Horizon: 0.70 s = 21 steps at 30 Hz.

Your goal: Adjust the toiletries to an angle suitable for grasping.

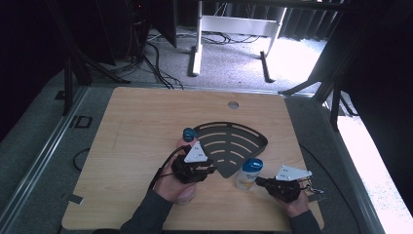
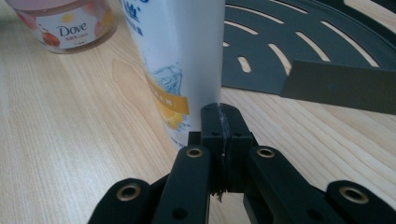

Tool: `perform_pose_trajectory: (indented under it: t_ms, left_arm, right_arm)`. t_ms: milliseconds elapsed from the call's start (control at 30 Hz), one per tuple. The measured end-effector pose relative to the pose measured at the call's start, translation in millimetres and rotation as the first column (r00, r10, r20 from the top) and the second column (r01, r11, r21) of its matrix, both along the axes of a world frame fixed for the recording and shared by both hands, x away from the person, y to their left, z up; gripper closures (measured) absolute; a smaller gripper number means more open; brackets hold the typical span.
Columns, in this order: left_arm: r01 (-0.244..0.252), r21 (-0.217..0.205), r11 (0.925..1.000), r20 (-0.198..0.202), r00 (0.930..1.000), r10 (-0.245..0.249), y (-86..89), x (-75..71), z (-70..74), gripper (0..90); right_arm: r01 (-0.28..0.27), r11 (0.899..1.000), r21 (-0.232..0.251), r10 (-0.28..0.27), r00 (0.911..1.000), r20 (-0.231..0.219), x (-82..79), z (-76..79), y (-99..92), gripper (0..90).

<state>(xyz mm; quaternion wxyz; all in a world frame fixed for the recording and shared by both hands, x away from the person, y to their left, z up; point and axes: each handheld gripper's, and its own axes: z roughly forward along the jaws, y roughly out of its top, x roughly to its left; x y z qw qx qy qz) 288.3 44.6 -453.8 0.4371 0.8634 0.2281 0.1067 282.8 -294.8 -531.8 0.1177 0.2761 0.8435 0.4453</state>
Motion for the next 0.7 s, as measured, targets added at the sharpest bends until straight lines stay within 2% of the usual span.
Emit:
perform_pose_trajectory:
  t_ms: [233,533,700]
  left_arm:
    - [0.014,0.006,0.9999,-0.007,0.9999,-0.014,-4.2,-1.3,-1.8,71.5]
    - [0.037,0.015,0.9992,0.020,0.9991,-0.037,-7.5,-8.1,5.0,71.1]
    - [0.040,0.012,0.9991,0.019,0.9990,-0.040,-7.7,-9.2,6.1,71.1]
  right_arm:
    - [-0.045,0.999,0.009,0.045,0.9990,-0.001,-0.6,-0.4,14.0,89.7]
    - [-0.099,0.995,0.006,0.099,0.9950,-0.007,0.9,-2.5,36.2,89.5]
    - [-0.114,0.993,0.009,0.114,0.9935,-0.004,2.6,-2.5,45.8,89.6]
